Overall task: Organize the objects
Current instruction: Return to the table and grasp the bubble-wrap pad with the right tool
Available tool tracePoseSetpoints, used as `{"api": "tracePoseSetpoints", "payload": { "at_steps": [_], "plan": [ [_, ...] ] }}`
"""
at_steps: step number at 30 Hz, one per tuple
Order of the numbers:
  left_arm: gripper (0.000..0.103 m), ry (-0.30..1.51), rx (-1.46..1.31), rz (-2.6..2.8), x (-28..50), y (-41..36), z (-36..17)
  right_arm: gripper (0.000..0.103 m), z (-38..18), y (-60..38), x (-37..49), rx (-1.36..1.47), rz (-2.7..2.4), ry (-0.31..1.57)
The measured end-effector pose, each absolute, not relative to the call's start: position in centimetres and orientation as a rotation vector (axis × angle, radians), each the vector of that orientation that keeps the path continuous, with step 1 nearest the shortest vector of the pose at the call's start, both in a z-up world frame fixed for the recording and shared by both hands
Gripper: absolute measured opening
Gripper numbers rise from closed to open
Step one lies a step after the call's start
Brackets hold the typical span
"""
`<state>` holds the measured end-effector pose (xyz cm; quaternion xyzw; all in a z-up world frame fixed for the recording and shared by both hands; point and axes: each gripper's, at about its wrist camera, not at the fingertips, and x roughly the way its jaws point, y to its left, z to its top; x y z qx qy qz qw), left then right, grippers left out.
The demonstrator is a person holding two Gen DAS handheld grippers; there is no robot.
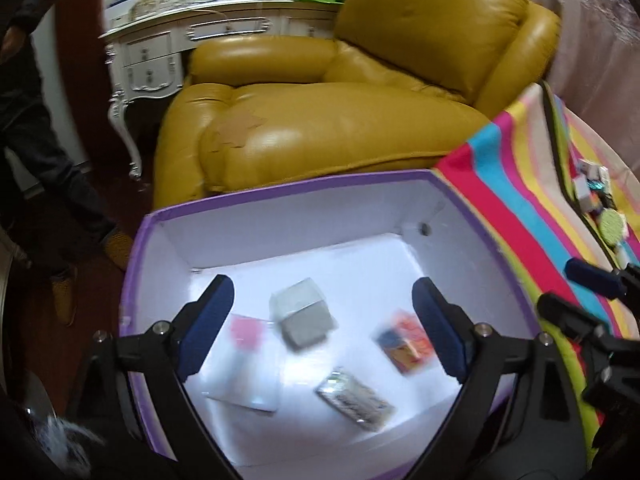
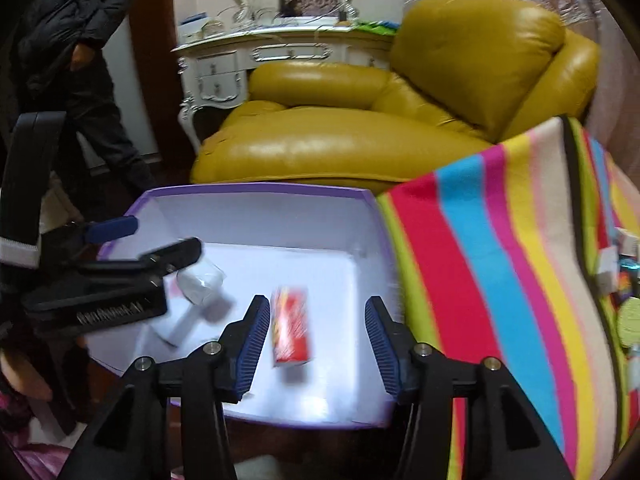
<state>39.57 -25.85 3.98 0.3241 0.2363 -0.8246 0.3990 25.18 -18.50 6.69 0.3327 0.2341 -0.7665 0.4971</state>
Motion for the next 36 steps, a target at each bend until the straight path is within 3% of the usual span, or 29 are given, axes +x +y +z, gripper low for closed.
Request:
{"api": "tracePoseSetpoints", "payload": {
  "at_steps": [6,14,20,24,28,33,36],
  "plan": [
    [0.094,0.544,0.946,-2.343,32.1,-20.3,5.1,0.063,7.7,-9.5,19.4,0.853,-2.072,0.419],
    [0.097,0.46,1.175,-2.739,15.2,-9.8,4.4,0.064,4.9,7.3,9.1,1.143,-2.471,0.268],
    [0.097,0.422,1.182,-2.774,4.8,-6.9,3.4,0.064,3.3,15.7,3.4,1.263,-2.595,0.192],
    [0.097,0.359,1.185,-2.769,2.1,-6.4,2.7,0.064,2.1,17.8,0.1,1.296,-2.593,0.166],
    [0.098,0.445,1.231,-2.745,1.2,-7.3,1.4,0.065,1.2,18.0,-3.4,1.306,-2.56,0.194],
    [0.101,0.598,1.19,-2.819,1.6,-8.3,1.1,0.075,1.1,16.9,-8.1,1.266,-2.484,0.226],
    [0.102,0.593,1.198,-2.823,1.3,-8.1,1.2,0.08,1.0,15.9,-10.6,1.248,-2.457,0.25]
  ]
}}
